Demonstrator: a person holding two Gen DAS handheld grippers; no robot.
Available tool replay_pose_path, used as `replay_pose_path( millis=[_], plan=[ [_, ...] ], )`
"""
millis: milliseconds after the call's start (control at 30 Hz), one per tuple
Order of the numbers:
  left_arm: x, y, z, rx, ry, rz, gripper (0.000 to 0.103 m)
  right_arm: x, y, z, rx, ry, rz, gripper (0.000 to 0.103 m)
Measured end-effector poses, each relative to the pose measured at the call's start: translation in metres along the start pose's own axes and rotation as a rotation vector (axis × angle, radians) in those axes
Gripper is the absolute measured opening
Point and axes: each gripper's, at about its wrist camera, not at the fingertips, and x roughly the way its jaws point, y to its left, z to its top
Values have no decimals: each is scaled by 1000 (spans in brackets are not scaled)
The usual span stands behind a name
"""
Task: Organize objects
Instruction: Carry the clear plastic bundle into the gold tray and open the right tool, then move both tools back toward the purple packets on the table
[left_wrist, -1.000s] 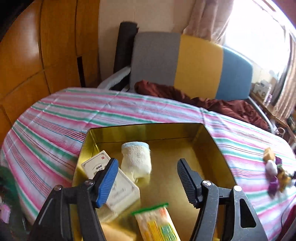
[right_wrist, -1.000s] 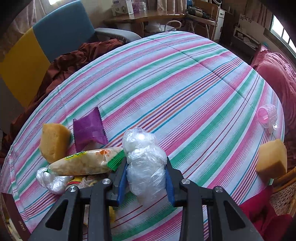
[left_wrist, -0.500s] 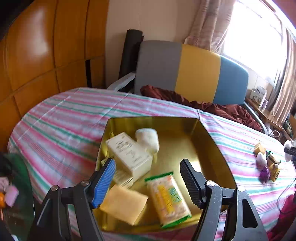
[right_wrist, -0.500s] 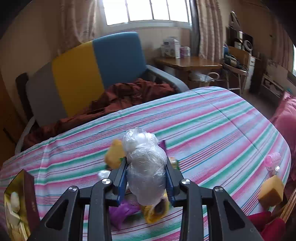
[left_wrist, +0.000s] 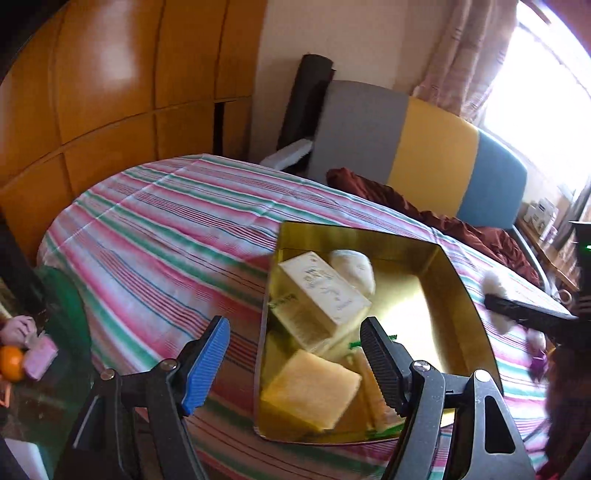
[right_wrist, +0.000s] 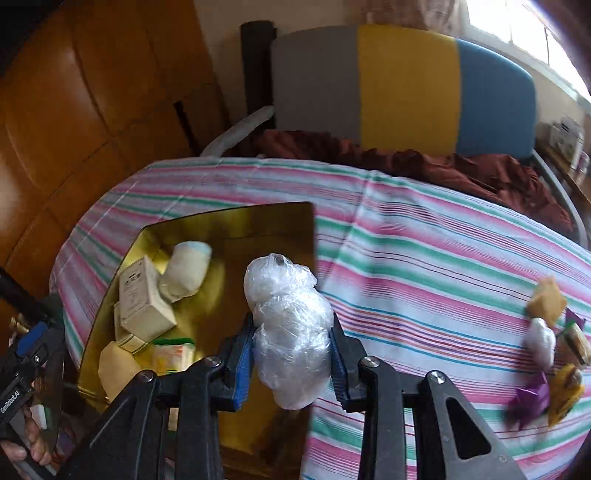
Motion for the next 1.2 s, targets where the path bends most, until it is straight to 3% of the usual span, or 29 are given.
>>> replay_pose_path(
  millis=[200,333,700,1200],
  plan=[
    [-9,11,2,11,-60,68,76,66,41,10,-2,115,-5,37],
    [-15,14,6,20,-102,86,81,81,49,7,31,159,52,44],
    [-18,8,7,50,-114,92,82,40,32,-6,58,70,87,46],
    [-31,-30,3,141,-159,16,82,-45,-47,-26,143,-86,-27,46]
  ],
)
